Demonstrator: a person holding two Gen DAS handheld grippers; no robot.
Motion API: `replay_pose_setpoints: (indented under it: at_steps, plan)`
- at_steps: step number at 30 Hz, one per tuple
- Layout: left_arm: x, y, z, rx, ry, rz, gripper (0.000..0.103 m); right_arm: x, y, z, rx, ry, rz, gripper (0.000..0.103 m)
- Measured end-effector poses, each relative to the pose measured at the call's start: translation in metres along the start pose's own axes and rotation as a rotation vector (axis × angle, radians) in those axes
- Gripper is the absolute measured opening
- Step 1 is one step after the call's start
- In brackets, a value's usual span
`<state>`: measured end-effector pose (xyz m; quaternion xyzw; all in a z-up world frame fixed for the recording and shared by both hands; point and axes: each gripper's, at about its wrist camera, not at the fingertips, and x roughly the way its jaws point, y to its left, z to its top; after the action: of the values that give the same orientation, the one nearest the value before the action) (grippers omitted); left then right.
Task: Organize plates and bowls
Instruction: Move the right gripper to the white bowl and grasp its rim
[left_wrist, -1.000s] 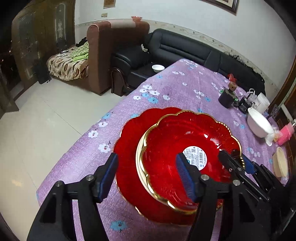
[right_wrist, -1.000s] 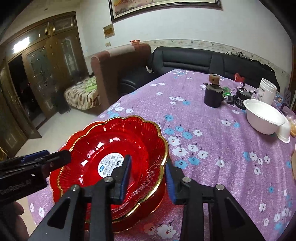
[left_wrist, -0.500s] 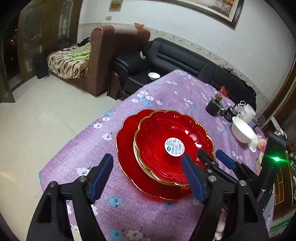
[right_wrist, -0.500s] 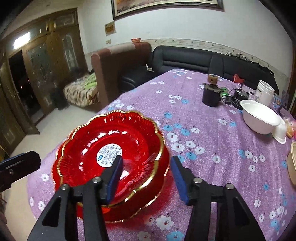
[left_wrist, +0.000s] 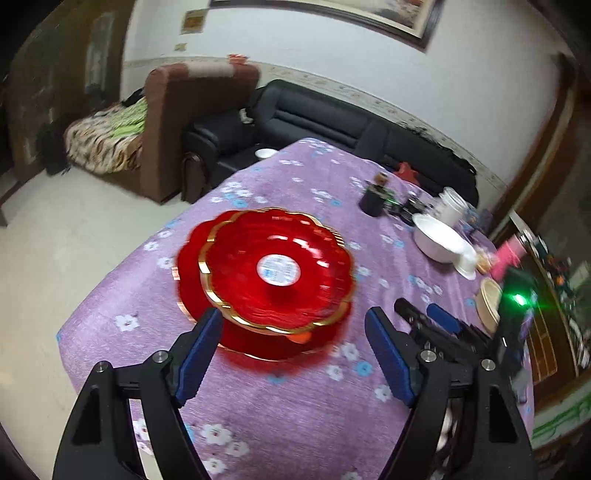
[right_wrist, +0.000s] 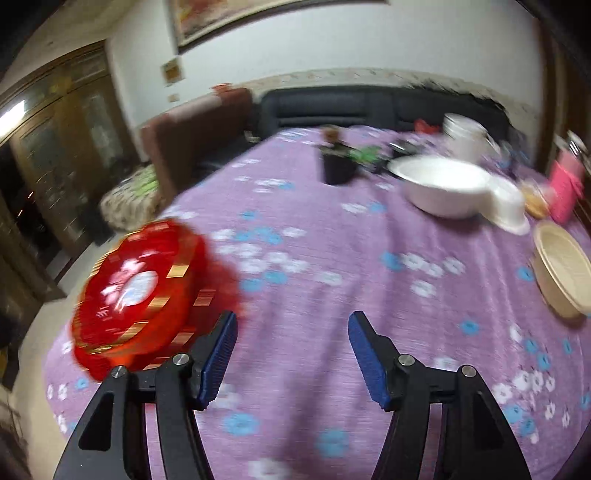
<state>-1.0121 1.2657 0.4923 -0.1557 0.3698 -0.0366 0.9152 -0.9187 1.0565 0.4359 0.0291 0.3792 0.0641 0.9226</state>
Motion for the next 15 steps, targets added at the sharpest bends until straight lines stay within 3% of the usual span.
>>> replay_pose_setpoints:
  at_steps: [8, 15]
  plan:
    - [0.018, -0.059, -0.017, 0.174, 0.034, -0.064, 0.080, -0.002, -0.087, 0.023, 0.155, -0.021, -0.115, 0.067]
    - [0.038, -0.074, -0.021, 0.226, 0.071, -0.085, 0.080, 0.016, -0.159, 0.083, 0.365, -0.050, -0.148, 0.067]
